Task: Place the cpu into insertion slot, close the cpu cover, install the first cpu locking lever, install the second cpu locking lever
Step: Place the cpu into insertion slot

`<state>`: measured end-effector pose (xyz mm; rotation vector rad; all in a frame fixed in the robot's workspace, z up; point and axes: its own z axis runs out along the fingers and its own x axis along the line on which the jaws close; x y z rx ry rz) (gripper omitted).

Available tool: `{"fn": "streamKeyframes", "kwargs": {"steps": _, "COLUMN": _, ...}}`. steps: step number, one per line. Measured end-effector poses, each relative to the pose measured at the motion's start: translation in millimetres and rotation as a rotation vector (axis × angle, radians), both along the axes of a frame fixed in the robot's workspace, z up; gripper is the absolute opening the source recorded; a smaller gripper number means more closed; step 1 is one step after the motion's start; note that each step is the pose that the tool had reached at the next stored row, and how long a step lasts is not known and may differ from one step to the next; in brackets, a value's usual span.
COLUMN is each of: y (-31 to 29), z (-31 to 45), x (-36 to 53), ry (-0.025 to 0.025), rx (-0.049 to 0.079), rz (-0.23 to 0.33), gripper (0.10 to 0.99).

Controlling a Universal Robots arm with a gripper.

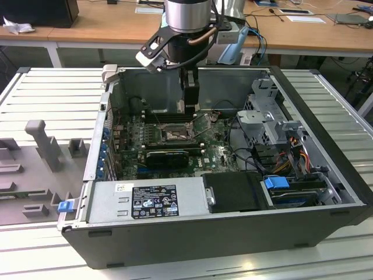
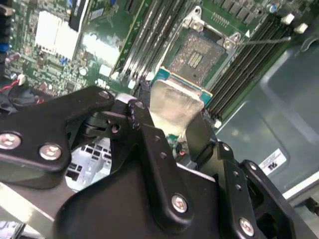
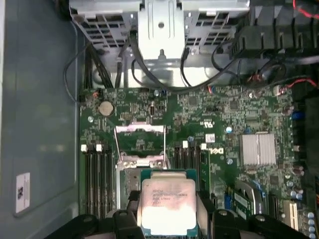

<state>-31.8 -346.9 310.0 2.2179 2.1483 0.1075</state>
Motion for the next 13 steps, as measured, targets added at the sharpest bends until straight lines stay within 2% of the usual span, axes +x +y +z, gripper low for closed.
{"fn": "streamKeyframes", "kwargs": {"steps": 4, "y": 0.0, "z": -9.7, "x": -4.8, "ry": 0.0, "rx": 0.0, "rz": 0.009, "gripper": 0.525}}
{"fn": "streamKeyframes", "kwargs": {"steps": 8, "y": 0.8, "z": -20.5, "x": -5.6, "ry": 0.0001, "rx": 0.0, "rz": 0.02, "gripper": 0.525}}
{"fn": "streamKeyframes", "kwargs": {"steps": 13, "y": 7.5, "z": -36.6, "x": -5.8, "ry": 0.0, "rx": 0.0, "rz": 0.028, "gripper": 0.525}}
